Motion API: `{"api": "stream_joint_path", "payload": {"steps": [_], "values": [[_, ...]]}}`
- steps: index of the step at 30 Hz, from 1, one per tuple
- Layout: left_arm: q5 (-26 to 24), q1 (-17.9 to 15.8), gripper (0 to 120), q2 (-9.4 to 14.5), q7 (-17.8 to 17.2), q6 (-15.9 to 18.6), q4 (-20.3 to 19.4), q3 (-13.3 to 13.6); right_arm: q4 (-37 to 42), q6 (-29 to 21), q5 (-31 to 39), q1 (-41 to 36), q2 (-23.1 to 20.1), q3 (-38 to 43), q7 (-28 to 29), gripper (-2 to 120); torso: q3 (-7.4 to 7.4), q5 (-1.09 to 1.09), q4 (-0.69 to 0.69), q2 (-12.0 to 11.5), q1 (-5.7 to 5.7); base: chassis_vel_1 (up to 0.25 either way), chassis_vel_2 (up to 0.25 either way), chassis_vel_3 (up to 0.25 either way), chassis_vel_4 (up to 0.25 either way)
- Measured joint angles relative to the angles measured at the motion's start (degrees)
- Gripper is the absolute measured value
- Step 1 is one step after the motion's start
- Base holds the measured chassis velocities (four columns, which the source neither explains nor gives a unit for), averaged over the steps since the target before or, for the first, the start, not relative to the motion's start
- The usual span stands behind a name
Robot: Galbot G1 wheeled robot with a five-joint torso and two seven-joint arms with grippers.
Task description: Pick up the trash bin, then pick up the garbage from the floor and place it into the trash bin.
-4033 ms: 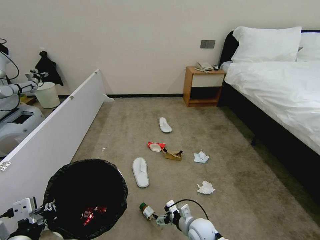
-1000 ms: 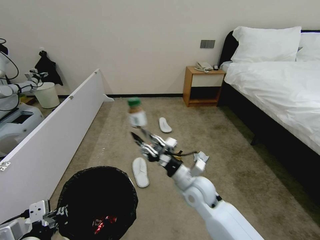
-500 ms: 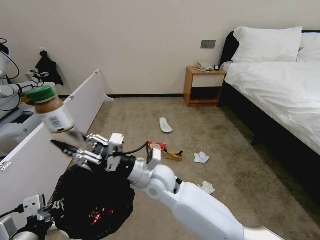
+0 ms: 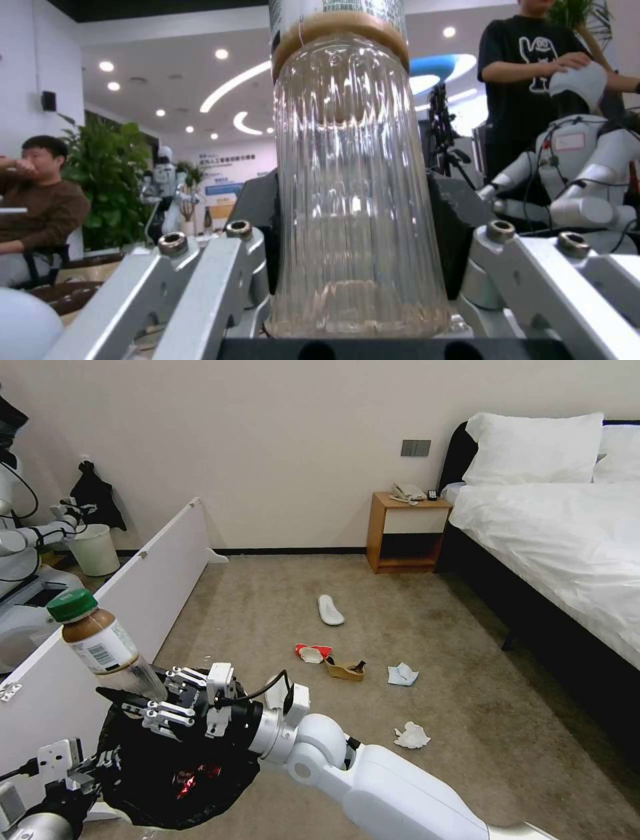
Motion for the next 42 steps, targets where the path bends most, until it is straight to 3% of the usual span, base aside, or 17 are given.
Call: {"api": "stream_joint_path", "payload": {"steps": [18, 33, 36, 42], "values": [[-3.3, 0.7, 2, 0.3, -1.5, 1.3, -0.8, 0.0, -1.3, 0.0, -0.8, -0.2, -1.3, 0.1, 1.2, 39, 0.00, 0.00, 0.00, 0.0, 0.00, 0.000, 0.000, 0.000, 0.000], [-3.9, 1.1, 2, 0.3, -2.1, 1.6, -1.0, 0.0, -1.2, 0.7, -2.6, -1.7, -2.5, 0.3, 1.5, 93, 0.00, 0.00, 0.00, 0.0, 0.00, 0.000, 0.000, 0.000, 0.000], [-4.3, 1.1, 2, 0.5, -2.2, 1.7, -1.0, -0.3, -0.8, 0.7, -2.7, -1.9, -2.7, 0.4, 1.5, 99, 0.00, 0.00, 0.00, 0.0, 0.00, 0.000, 0.000, 0.000, 0.000], [-4.6, 1.0, 2, 0.5, -2.4, 1.7, -1.0, -0.4, -0.4, 0.8, -2.8, -1.9, -2.6, 0.5, 1.6, 100, 0.00, 0.00, 0.00, 0.0, 0.00, 0.000, 0.000, 0.000, 0.000]]}}
